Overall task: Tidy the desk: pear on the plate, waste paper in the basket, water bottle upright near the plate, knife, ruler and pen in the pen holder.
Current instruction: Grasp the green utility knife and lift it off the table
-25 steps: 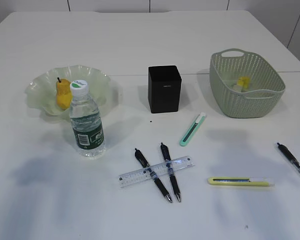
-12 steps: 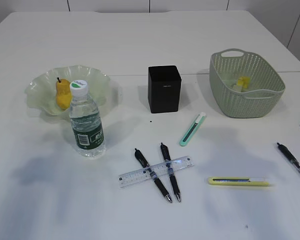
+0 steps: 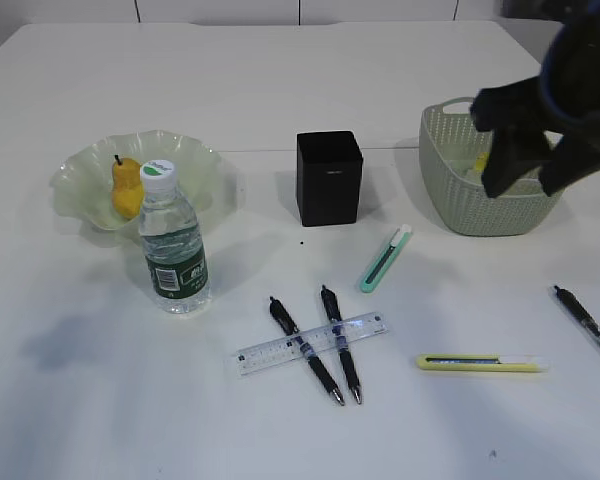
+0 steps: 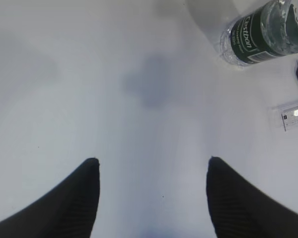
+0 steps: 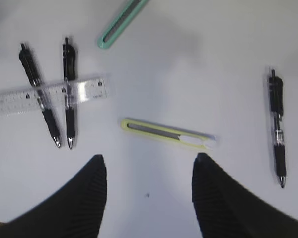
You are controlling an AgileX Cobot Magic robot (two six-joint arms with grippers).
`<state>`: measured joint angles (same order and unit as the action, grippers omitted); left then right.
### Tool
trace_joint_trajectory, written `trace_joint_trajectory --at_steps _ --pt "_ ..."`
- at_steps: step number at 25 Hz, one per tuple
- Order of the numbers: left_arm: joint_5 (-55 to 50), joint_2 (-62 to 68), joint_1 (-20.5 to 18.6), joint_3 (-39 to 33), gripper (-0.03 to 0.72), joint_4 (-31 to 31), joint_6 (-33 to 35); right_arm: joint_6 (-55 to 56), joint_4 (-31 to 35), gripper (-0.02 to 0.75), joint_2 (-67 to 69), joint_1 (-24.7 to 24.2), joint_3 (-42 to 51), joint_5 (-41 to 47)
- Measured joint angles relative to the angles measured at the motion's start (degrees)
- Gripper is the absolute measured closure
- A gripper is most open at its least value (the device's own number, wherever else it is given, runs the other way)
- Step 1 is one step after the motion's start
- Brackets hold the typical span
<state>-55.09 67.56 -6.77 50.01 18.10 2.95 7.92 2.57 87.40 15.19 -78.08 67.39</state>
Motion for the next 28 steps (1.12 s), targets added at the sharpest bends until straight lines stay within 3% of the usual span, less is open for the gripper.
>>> trace_joint_trajectory --at_steps 13,28 --pt "0.0 0.0 0.0 0.0 0.214 0.0 0.0 16.4 -1.9 0.339 27.3 2.5 -23.9 2.3" --pt "0.1 0.0 0.0 0.0 0.214 0.0 0.0 31.6 -2.0 0.340 39.6 2.5 -29.1 -0.5"
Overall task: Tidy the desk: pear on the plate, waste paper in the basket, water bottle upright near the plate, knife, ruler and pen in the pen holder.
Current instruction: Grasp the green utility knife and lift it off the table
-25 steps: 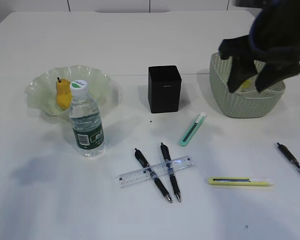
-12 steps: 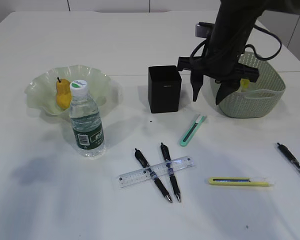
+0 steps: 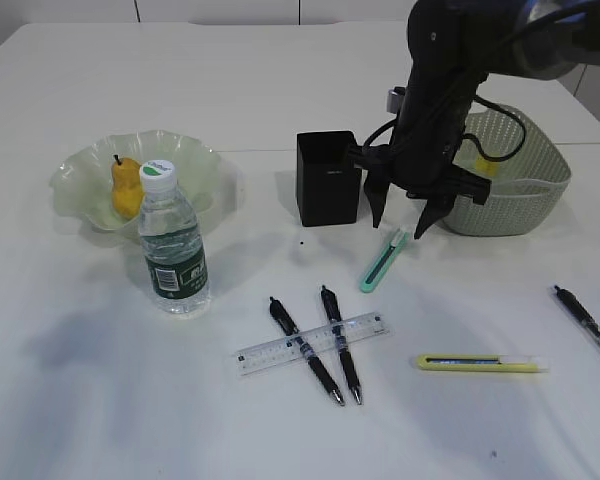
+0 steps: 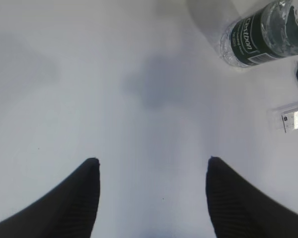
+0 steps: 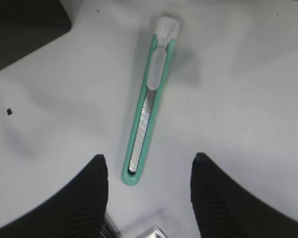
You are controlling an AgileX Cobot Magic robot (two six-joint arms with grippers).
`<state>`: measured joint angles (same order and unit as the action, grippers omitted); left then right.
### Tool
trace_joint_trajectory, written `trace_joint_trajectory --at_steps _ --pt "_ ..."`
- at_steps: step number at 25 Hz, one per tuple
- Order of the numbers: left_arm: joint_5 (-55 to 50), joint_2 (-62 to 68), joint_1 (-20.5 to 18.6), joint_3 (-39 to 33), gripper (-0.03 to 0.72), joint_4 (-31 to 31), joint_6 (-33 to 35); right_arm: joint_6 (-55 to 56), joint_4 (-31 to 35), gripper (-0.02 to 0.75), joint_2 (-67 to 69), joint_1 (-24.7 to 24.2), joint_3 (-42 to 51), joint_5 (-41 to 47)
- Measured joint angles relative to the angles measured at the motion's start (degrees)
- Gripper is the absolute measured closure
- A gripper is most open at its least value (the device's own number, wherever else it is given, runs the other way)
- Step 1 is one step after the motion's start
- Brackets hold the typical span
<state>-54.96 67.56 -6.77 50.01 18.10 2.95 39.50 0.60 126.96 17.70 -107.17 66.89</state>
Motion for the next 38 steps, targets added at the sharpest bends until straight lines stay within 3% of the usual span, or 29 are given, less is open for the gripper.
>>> trace_joint_trajectory --at_steps 16,38 --pt "0.2 0.0 0.0 0.0 0.214 0.0 0.0 8.0 -0.6 0.341 5.3 0.0 -3.0 -1.5" --pt "0.3 0.0 0.0 0.0 0.214 0.0 0.0 10.3 0.8 0.342 9.2 0.0 -3.1 -4.5"
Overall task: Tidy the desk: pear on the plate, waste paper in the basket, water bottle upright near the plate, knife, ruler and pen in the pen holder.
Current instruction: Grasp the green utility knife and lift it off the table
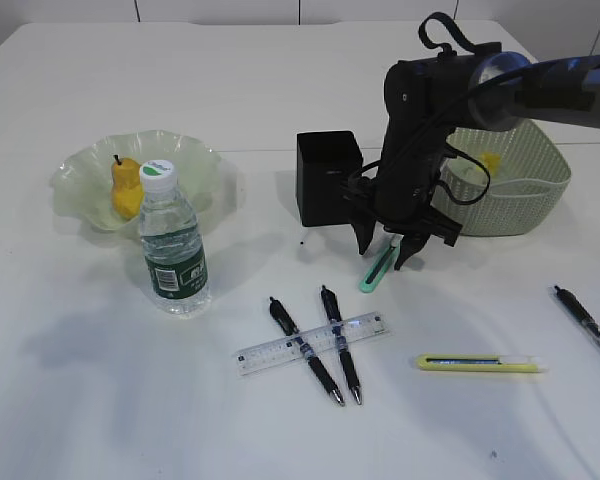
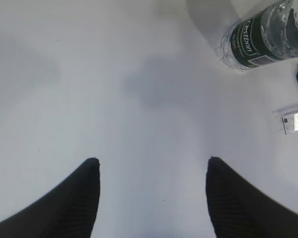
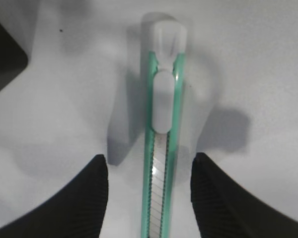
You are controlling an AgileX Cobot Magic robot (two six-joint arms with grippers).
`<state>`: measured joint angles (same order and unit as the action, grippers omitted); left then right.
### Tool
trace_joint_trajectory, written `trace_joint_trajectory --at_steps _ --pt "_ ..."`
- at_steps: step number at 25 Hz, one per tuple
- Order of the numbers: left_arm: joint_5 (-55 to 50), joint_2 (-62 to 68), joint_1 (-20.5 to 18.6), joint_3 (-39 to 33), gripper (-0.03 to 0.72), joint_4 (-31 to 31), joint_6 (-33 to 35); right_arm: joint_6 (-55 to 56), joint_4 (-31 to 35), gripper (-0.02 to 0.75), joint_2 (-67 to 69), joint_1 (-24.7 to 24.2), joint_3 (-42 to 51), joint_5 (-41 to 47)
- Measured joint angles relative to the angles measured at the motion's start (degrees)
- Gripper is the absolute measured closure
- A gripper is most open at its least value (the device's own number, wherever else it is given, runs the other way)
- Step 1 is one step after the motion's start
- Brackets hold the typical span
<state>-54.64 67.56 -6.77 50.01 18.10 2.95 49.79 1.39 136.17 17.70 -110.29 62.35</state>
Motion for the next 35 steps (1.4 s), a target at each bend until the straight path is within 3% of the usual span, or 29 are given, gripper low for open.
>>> trace_joint_trajectory --at_steps 35 --pt "0.4 0.0 0.0 0.0 0.214 0.0 0.0 2.1 -1.4 0.342 0.1 -0.9 0.0 -0.4"
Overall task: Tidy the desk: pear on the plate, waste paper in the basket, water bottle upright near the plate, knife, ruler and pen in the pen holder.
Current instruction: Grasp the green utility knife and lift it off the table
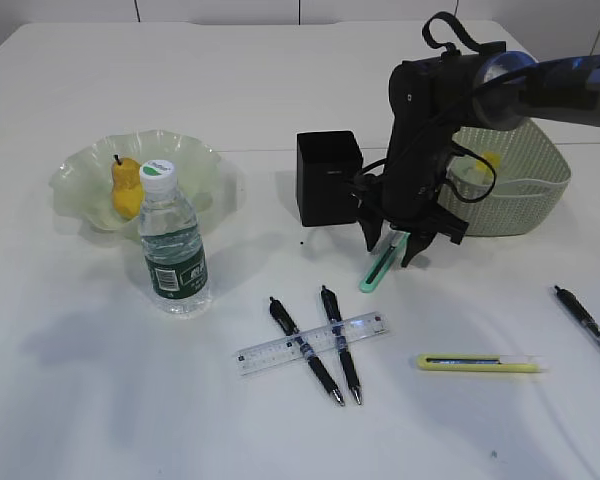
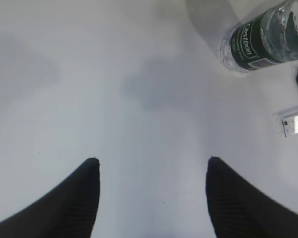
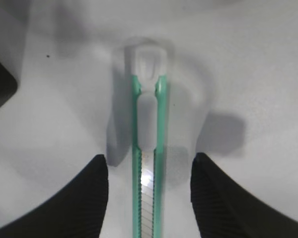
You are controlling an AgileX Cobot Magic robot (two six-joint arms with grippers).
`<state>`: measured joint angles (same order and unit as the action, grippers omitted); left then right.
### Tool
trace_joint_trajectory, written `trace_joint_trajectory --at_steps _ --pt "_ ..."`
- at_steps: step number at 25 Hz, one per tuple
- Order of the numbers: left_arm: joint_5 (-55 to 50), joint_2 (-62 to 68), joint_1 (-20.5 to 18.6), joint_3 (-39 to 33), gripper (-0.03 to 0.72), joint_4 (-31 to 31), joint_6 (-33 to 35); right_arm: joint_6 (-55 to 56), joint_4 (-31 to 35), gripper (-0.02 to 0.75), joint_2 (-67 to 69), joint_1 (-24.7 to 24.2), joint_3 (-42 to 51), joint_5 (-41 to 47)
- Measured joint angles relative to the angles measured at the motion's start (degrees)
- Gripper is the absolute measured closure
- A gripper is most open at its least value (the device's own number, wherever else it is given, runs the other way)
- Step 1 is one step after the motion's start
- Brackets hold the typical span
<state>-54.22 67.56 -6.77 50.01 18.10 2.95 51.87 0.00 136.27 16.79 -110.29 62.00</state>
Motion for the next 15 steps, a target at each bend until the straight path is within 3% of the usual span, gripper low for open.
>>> trace_joint_trajectory --at_steps 15 --pt "0.9 0.0 0.0 0.0 0.214 0.0 0.0 0.3 -0.7 0.342 0.8 0.0 -0.2 0.0"
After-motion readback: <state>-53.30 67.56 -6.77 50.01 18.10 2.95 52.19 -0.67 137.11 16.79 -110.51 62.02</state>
